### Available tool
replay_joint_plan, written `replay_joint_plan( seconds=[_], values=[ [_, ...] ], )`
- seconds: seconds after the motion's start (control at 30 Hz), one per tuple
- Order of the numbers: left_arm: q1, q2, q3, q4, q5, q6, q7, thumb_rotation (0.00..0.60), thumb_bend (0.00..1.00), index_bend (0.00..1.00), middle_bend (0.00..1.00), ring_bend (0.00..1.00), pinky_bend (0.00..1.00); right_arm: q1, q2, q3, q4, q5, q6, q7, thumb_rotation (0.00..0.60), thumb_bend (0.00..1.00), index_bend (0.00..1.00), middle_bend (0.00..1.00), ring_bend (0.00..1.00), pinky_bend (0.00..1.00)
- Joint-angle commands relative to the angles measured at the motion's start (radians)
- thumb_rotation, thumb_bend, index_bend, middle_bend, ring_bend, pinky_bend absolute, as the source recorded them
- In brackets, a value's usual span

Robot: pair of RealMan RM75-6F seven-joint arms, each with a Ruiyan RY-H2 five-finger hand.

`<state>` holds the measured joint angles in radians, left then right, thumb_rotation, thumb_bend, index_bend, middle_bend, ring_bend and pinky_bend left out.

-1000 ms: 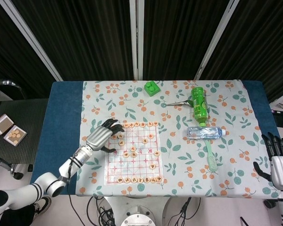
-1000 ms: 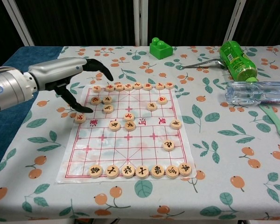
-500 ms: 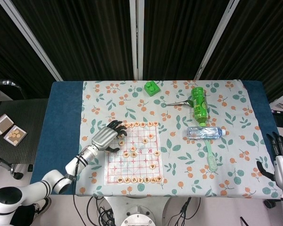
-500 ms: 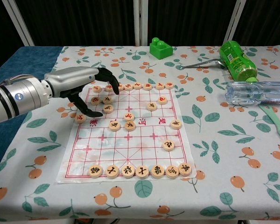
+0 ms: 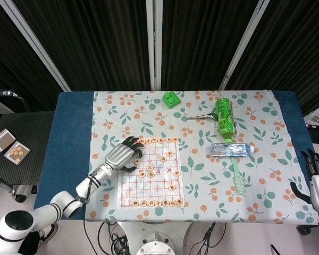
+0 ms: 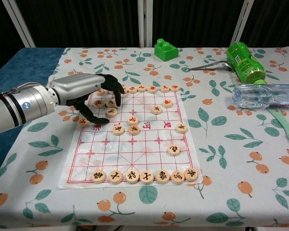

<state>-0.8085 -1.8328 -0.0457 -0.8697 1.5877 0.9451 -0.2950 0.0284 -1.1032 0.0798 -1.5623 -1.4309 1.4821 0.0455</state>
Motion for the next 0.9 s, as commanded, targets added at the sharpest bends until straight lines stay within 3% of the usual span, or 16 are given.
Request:
replay_joint_plan(
  seconds=[0.03,0.43,0.6,0.9],
  values=[
    [-0.003,-0.005,0.004,0.007,0.001,0.003,-0.003,0.600,0.21,0.42,0.16,0.02,0.03,0.000,-0.002,0.001,0.004,0.005,-0.005,0.001,0.600,0.23,0.00,0.00,0.00,0.00],
    [-0.015,-0.009,0.012,0.016,-0.005,0.008,-0.005,0.600,0.24,0.44,0.17,0.02,0.03,0.003,-0.007,0.001,0.004,0.012,-0.016,-0.008,0.600,0.23,0.00,0.00,0.00,0.00],
    [-0.021,-0.008,0.012,0.014,-0.005,0.014,-0.003,0.600,0.31,0.44,0.17,0.02,0.03,0.002,-0.005,0.000,0.005,0.017,-0.021,-0.009,0.600,0.23,0.00,0.00,0.00,0.00],
    [-0.026,-0.013,0.020,0.025,-0.011,0.004,-0.001,0.600,0.31,0.45,0.17,0.02,0.03,0.006,-0.009,-0.001,0.008,0.019,-0.033,-0.012,0.600,0.23,0.00,0.00,0.00,0.00]
  ],
)
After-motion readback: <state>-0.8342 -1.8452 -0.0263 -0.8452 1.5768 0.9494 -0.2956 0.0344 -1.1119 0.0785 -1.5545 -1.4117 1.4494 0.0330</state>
